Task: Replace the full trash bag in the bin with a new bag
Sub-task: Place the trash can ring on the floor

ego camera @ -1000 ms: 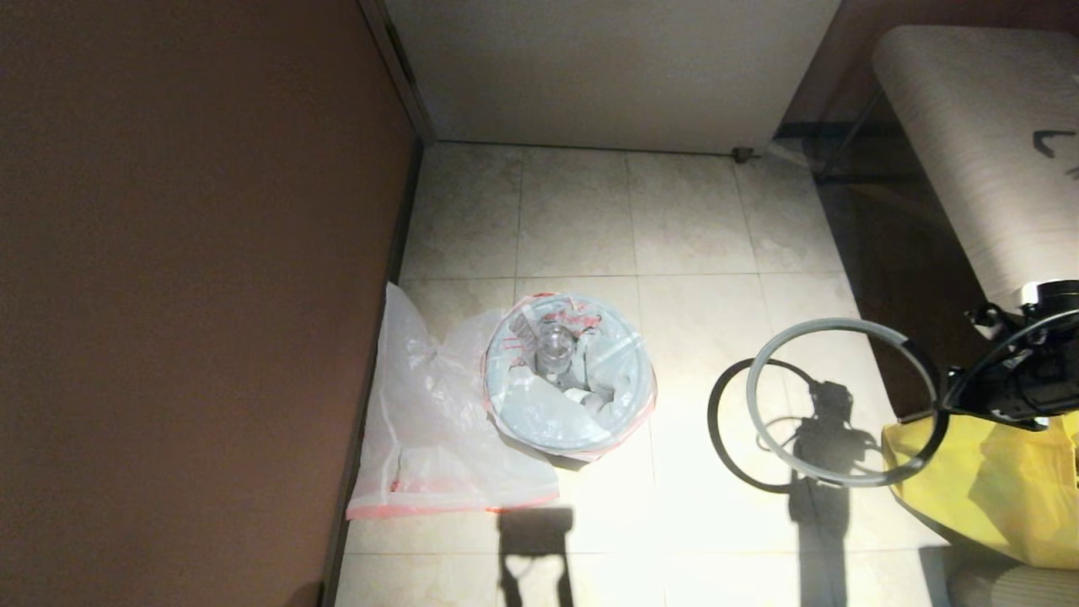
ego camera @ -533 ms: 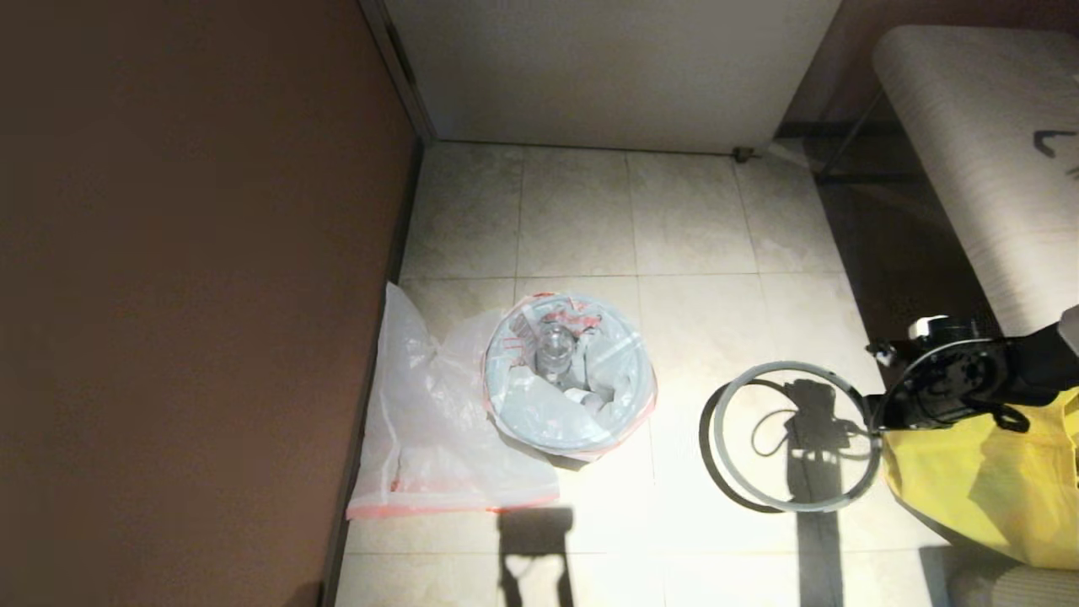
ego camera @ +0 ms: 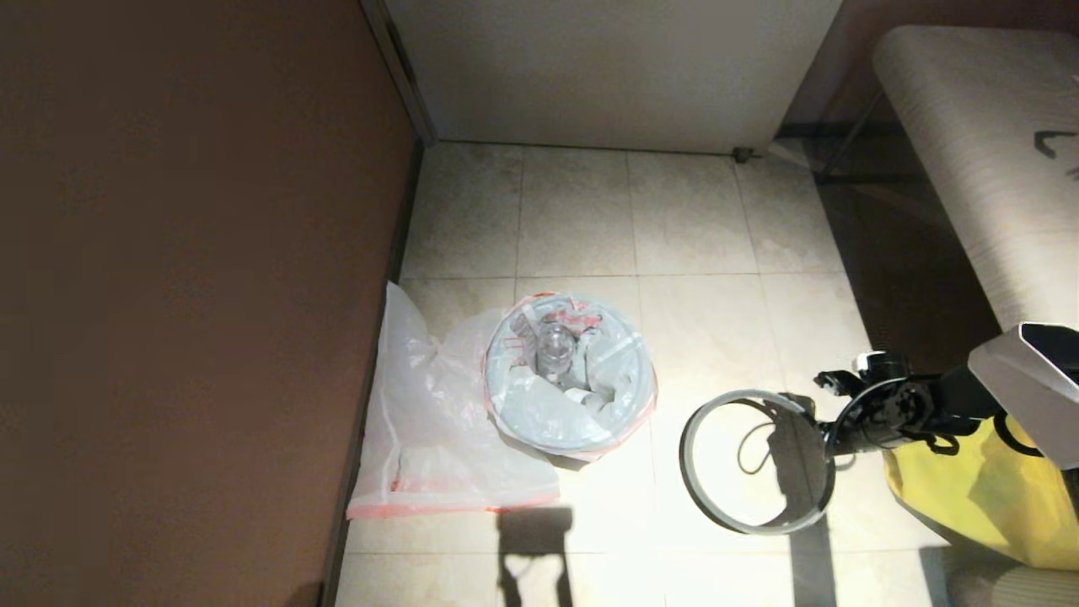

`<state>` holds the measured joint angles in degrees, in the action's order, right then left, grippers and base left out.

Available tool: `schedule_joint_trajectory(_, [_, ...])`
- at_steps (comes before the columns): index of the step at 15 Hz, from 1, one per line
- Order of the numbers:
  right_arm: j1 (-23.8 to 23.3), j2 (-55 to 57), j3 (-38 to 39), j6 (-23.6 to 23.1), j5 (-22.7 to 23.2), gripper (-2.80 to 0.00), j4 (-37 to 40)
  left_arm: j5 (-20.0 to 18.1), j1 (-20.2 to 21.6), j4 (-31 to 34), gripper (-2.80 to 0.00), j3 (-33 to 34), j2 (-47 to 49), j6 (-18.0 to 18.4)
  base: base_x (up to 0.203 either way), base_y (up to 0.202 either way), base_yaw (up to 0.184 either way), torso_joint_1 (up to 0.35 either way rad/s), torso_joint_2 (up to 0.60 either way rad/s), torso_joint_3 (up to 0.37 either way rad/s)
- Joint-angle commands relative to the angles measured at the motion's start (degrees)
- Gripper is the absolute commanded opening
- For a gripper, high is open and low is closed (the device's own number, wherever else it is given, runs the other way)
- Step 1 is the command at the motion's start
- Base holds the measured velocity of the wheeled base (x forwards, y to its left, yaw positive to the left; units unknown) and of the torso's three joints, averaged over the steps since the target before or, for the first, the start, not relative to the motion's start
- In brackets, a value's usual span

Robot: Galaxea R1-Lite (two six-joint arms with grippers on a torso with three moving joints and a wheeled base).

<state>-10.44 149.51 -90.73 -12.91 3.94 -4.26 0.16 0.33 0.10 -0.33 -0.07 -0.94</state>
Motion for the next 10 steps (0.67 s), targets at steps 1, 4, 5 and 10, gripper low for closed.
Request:
schedule_joint_trajectory(1, [-0.37,1.66,0.12,-0.12,0.02,0.00,-0.31,0.02,0.02,-0.01,-2.80,-0.02,-0.01,-0.03,0.000,0.000,0.000,0.000,0.00,0.000])
schedule_joint_trajectory(4, [-0.06,1.08,0.33,-0.24,0.02,0.00,-0.31,0.02,0.02,-0.01,-2.80,-0.02,-0.01,-0.03,0.000,0.000,0.000,0.000,0.00,0.000])
schedule_joint_trajectory(5, [0.14,0.31,0.58,-0.19,0.02,0.00,-0.31,0.02,0.02,-0.01,-2.80,-0.02,-0.01,-0.03,0.000,0.000,0.000,0.000,0.00,0.000])
schedule_joint_trajectory(10, [0.59,-5.09,4.60,-1.53,0.69,-2.80,-0.48,0.02,0.02,-0.01,-2.80,-0.02,-0.01,-0.03,0.000,0.000,0.000,0.000,0.00,0.000])
